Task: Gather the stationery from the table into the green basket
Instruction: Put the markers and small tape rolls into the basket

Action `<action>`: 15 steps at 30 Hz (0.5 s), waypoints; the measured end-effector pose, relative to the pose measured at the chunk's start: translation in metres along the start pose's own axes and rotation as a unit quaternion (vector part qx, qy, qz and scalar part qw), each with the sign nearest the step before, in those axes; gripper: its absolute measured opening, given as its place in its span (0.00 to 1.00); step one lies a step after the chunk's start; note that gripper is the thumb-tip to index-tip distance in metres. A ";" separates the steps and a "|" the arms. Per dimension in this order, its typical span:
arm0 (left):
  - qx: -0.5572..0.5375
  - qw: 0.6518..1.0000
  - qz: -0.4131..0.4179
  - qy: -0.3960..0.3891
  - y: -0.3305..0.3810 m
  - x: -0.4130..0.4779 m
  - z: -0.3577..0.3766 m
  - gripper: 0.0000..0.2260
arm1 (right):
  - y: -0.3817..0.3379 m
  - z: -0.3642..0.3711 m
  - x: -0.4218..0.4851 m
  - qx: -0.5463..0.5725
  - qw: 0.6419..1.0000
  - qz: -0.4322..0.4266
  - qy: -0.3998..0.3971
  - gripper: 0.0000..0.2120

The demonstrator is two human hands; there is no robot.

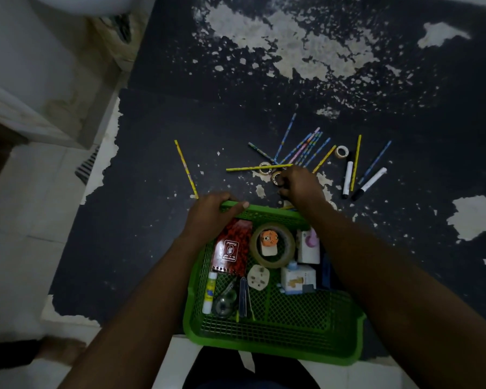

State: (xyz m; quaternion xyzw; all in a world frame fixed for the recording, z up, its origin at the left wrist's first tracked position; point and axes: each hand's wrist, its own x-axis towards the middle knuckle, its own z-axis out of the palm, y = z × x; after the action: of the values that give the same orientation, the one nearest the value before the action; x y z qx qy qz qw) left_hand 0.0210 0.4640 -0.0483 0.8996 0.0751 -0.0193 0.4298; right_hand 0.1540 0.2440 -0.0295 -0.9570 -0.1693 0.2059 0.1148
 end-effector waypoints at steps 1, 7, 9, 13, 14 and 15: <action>0.000 1.000 -0.002 -0.001 0.001 0.000 0.000 0.26 | 0.001 0.001 -0.001 0.017 1.000 -0.007 0.009 0.07; -0.002 1.000 -0.017 -0.007 0.002 -0.001 0.000 0.27 | -0.001 -0.001 -0.002 0.027 1.000 0.011 0.003 0.09; 0.003 1.000 -0.013 -0.005 0.002 0.000 0.002 0.27 | 0.003 0.000 -0.004 0.063 0.997 0.006 0.033 0.09; 0.010 1.000 -0.021 -0.007 0.002 0.000 0.000 0.27 | 0.005 0.004 0.000 0.051 0.998 -0.009 0.040 0.17; 0.012 1.000 -0.021 -0.008 0.002 0.000 -0.001 0.27 | 0.004 0.005 0.002 0.047 0.998 0.001 0.033 0.17; 0.016 1.000 -0.022 -0.005 0.002 0.000 -0.001 0.27 | 0.005 0.007 0.005 0.052 0.998 0.013 0.027 0.15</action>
State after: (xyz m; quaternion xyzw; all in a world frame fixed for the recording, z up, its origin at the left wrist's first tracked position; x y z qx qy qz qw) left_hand 0.0216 0.4641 -0.0462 0.9044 0.0922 -0.0339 0.4153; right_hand 0.1569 0.2429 -0.0389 -0.9571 -0.1423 0.1899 0.1661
